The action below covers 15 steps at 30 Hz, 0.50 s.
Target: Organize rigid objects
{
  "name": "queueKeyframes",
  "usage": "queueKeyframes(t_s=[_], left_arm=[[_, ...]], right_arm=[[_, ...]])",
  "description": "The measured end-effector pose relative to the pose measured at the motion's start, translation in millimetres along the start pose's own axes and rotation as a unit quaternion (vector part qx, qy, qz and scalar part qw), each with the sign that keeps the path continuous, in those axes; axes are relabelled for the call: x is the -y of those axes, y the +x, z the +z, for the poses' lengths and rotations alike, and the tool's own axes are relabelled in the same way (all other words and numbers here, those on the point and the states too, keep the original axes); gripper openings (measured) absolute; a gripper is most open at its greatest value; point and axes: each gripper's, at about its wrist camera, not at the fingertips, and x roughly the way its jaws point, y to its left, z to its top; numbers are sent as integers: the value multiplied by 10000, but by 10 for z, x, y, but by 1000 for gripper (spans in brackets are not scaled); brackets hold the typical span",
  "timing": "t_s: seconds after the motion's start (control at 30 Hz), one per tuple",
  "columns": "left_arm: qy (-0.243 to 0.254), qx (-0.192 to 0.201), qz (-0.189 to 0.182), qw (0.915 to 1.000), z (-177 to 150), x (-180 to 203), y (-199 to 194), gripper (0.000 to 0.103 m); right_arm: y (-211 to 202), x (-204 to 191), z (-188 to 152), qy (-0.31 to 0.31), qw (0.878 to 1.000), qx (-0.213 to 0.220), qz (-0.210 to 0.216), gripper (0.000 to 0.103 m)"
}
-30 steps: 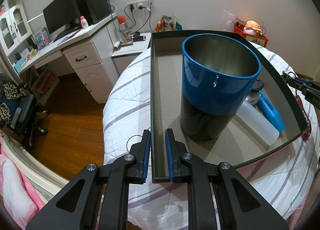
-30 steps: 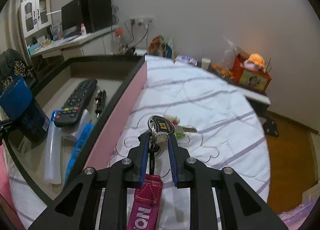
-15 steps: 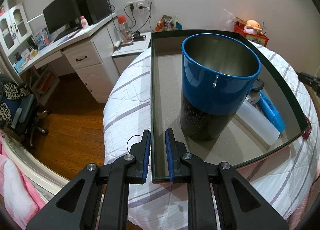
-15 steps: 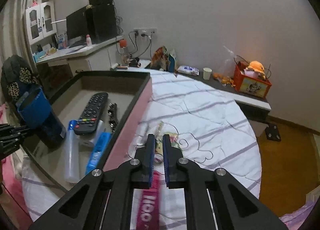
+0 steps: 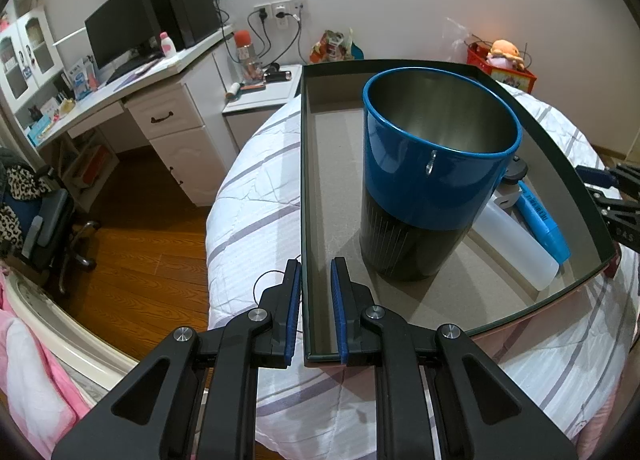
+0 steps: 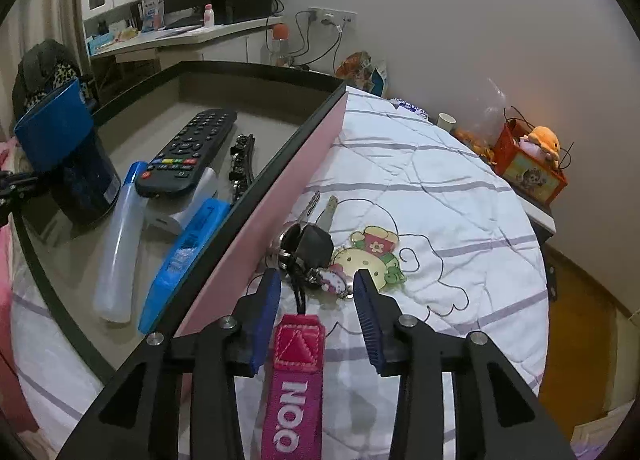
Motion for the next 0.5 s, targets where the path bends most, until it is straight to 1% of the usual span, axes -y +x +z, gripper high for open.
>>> queueKeyframes(t_s=[0.13, 0.27, 0.37, 0.4, 0.43, 0.47, 0.5], left_arm=[[-1, -3, 0, 10000, 1, 2, 0, 14], [27, -9, 34, 10000, -8, -6, -8, 14], [33, -8, 37, 10000, -16, -11, -14, 14], [30, -11, 33, 10000, -15, -8, -13, 14], [32, -11, 40, 10000, -15, -7, -13, 14], [33, -11, 41, 10000, -15, -8, -13, 14], [32, -11, 36, 10000, -15, -7, -13, 14]], right_arm=[[101, -6, 46, -113, 9996, -75, -256, 43], [156, 60, 70, 48, 9998, -47, -212, 44], [206, 132, 51, 240, 9997, -67, -49, 43], [216, 152, 46, 333, 9994, -58, 11, 41], [221, 166, 41, 405, 9991, -47, 111, 36], [221, 164, 38, 446, 9988, -37, 215, 28], [213, 154, 35, 457, 9988, -18, 180, 26]])
